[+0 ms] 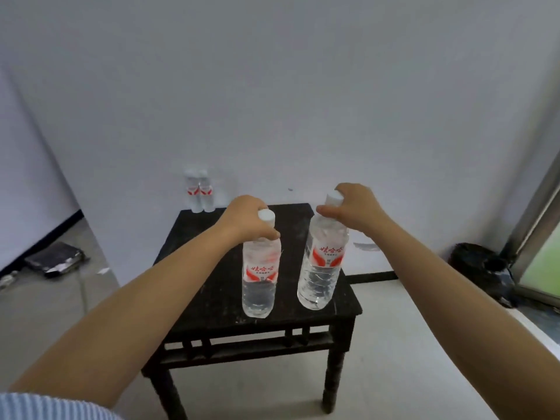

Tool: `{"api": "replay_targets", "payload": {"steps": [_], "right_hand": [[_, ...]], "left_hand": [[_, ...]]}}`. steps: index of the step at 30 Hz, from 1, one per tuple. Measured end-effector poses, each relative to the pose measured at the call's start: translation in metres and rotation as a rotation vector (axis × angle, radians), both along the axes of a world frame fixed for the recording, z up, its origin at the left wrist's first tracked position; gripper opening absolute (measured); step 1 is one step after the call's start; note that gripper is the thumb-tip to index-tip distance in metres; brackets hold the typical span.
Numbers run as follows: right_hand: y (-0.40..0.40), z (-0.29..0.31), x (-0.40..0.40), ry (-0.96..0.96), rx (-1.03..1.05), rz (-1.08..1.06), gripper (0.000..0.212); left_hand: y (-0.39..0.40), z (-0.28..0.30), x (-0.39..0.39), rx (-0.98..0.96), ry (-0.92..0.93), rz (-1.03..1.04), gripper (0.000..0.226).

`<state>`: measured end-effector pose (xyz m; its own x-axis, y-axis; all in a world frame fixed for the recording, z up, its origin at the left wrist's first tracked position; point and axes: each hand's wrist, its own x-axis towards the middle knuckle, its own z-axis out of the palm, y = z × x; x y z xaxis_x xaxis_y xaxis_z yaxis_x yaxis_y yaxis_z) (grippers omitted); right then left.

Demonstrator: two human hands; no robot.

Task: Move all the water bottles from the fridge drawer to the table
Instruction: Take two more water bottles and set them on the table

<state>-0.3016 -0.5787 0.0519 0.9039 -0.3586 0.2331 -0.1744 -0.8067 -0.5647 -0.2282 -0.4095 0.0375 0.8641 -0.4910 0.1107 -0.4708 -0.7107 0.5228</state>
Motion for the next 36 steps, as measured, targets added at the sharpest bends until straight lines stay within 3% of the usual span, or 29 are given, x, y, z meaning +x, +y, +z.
{"api": "replay_targets", "payload": {"steps": [12,18,23,30,36], "right_hand": [[0.032,-0.025,0.278,0.112,-0.123,0.234,0.041],[0.02,-0.03,0.421,0.179,-0.153,0.304,0.049],[0.015,-0.052,0.532,0.254,-0.152,0.265,0.058],[0.017,-0.103,0.67,0.332,-0.015,0.187,0.047],[0.017,-0.151,0.767,0.344,0.011,0.131,0.045]], "left_hand": [[0.047,-0.04,0.246,0.062,0.055,0.19,0.025],[0.037,-0.035,0.377,0.119,0.049,0.228,0.023],[0.024,-0.052,0.483,0.135,0.001,0.243,0.022],[-0.002,-0.081,0.63,0.131,0.043,0.264,0.045],[-0.019,-0.122,0.733,0.179,0.066,0.227,0.045]]}}
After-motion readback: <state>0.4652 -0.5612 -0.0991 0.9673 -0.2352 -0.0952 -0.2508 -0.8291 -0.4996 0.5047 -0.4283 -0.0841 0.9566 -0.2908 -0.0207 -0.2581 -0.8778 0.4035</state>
